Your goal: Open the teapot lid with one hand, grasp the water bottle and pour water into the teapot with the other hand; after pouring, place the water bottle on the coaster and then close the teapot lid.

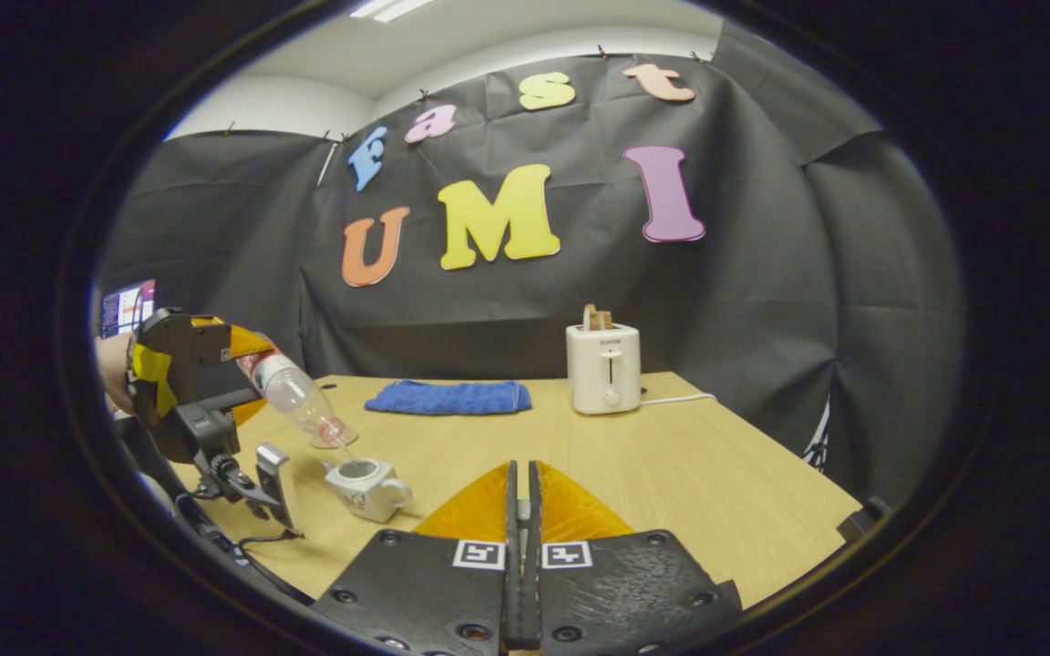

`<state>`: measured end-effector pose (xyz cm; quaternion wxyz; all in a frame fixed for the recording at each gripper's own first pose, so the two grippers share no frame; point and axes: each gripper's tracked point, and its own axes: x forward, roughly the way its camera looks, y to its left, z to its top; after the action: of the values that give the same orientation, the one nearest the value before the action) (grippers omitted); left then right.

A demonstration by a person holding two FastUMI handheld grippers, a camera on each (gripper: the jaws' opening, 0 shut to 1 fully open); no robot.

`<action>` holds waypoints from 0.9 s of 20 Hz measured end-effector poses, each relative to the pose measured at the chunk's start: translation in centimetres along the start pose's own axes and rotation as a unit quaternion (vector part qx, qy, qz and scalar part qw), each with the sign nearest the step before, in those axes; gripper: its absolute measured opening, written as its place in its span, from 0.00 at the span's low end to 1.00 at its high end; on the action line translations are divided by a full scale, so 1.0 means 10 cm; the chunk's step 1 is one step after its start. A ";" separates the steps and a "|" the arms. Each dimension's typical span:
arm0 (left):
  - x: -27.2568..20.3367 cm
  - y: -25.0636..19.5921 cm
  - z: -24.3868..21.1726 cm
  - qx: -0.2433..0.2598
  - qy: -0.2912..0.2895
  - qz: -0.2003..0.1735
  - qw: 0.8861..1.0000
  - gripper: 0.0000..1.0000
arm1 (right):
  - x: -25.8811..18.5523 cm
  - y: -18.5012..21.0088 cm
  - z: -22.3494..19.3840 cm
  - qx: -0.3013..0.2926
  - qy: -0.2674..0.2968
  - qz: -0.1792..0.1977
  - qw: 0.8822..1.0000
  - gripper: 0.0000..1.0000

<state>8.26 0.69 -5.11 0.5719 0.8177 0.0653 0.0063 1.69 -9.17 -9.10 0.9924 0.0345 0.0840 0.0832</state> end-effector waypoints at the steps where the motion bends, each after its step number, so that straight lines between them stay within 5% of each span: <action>1: 0.00 0.02 -0.02 0.003 0.003 0.000 1.000 0.74 | -0.01 0.00 -0.01 0.001 0.000 0.001 1.000 0.00; 18: -0.02 0.16 0.00 0.055 0.000 0.033 0.998 0.74 | -0.02 -0.03 -0.02 0.007 0.002 0.004 1.000 0.00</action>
<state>8.20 0.10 -3.58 0.5258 0.8494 0.0384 0.0214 1.55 -9.45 -9.30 0.9916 0.0419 0.0862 0.0866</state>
